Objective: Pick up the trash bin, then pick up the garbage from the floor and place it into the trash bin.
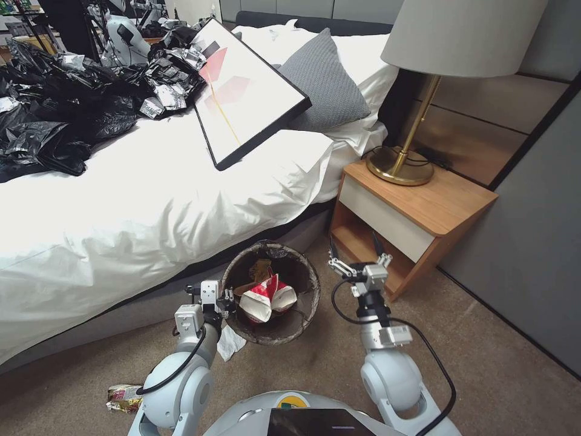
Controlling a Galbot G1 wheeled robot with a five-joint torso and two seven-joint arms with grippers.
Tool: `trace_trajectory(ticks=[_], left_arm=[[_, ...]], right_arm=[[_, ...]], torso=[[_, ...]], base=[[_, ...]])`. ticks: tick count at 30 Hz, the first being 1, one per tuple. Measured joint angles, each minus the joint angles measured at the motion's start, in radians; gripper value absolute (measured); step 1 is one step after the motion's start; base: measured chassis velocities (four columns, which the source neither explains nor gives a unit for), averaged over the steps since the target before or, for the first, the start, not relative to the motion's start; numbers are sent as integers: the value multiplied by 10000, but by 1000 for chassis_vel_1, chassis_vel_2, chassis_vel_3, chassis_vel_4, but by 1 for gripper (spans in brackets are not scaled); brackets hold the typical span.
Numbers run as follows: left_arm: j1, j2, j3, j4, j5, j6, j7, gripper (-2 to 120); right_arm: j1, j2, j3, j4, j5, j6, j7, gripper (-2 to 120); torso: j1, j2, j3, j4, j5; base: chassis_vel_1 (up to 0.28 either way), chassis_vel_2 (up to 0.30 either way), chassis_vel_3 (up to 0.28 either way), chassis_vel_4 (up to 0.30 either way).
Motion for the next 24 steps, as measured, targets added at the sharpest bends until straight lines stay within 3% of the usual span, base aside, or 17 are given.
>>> trace_trajectory(ticks=[8, 24], left_arm=[[116, -3, -72, 39, 178, -278, 21, 0], [297, -174, -54, 38, 232, -483, 4, 0]], right_arm=[[-671, 393, 532, -95, -561, 722, -331, 100], [-155, 344, 506, -409, -357, 668, -754, 100]], torso=[[0, 0, 0, 1, 0], [0, 0, 0, 2, 0]], base=[[0, 0, 0, 0], [0, 0, 0, 0]])
